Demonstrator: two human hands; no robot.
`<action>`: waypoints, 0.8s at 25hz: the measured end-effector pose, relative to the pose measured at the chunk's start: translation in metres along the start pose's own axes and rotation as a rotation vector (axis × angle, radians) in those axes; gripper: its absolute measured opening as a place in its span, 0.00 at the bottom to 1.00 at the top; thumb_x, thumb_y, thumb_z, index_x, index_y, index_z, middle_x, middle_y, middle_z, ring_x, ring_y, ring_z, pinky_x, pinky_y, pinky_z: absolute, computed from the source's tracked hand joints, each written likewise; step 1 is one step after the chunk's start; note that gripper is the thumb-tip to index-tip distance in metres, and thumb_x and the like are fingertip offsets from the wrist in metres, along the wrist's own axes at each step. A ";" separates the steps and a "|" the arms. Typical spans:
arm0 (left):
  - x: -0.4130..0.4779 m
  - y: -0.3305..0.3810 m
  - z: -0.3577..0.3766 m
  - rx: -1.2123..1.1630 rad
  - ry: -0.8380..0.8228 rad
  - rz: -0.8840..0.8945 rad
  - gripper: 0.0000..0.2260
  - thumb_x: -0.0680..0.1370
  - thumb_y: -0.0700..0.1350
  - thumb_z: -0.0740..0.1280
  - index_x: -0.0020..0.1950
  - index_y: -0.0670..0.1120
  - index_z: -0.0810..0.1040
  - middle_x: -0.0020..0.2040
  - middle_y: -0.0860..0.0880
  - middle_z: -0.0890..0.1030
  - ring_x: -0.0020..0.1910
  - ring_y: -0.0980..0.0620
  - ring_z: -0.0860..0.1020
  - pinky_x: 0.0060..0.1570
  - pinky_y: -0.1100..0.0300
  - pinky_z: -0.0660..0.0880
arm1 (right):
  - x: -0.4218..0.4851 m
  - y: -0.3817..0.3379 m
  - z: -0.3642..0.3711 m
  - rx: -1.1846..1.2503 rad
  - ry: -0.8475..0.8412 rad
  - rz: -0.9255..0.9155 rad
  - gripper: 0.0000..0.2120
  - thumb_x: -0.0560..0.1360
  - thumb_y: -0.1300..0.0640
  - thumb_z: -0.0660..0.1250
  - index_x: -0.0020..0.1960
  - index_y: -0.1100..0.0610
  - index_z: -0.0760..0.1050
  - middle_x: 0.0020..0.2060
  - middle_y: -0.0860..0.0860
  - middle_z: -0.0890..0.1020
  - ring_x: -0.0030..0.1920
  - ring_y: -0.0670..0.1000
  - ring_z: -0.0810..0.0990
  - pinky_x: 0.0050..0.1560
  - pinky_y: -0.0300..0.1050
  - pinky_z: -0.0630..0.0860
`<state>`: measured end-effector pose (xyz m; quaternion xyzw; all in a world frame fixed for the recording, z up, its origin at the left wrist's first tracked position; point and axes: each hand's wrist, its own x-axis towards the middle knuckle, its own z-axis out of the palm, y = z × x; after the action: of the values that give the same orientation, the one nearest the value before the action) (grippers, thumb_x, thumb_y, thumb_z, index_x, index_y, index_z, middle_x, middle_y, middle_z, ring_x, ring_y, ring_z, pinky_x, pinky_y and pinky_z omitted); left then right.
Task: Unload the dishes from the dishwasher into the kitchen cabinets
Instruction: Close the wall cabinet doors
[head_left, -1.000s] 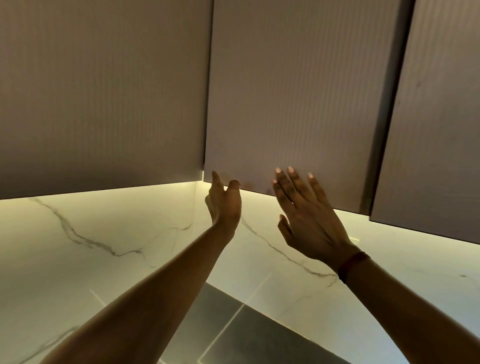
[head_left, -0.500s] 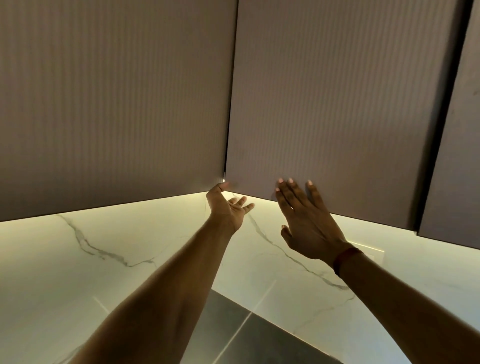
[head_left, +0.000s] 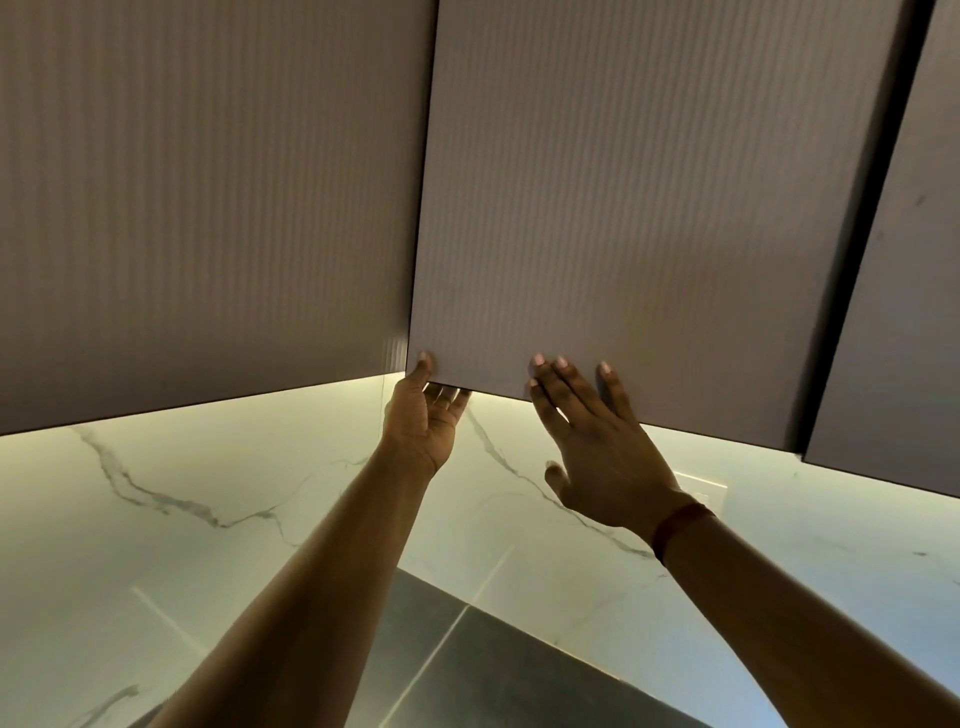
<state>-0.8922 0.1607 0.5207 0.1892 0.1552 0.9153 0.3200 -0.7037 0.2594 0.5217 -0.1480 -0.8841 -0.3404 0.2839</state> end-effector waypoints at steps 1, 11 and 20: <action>-0.009 0.004 -0.003 0.016 0.002 0.022 0.18 0.77 0.43 0.68 0.66 0.41 0.70 0.61 0.39 0.79 0.58 0.39 0.79 0.58 0.44 0.77 | -0.003 -0.005 -0.003 0.015 0.008 0.007 0.44 0.70 0.47 0.67 0.78 0.60 0.52 0.78 0.56 0.49 0.78 0.57 0.46 0.75 0.64 0.48; -0.157 0.034 0.006 0.238 -0.009 0.308 0.09 0.77 0.39 0.67 0.57 0.45 0.77 0.54 0.44 0.83 0.55 0.44 0.82 0.54 0.49 0.80 | -0.063 -0.045 -0.068 0.239 0.047 0.048 0.47 0.71 0.48 0.66 0.79 0.57 0.41 0.78 0.54 0.41 0.78 0.53 0.39 0.76 0.61 0.47; -0.292 0.022 0.047 0.581 0.059 0.433 0.18 0.68 0.49 0.73 0.51 0.40 0.76 0.51 0.46 0.83 0.52 0.47 0.83 0.53 0.53 0.79 | -0.140 -0.054 -0.143 0.548 0.032 0.112 0.48 0.74 0.49 0.66 0.76 0.52 0.32 0.76 0.49 0.32 0.77 0.49 0.35 0.77 0.50 0.46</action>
<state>-0.6717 -0.0361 0.4991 0.2743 0.3743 0.8846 0.0469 -0.5596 0.1128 0.4962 -0.1088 -0.9290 -0.0748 0.3457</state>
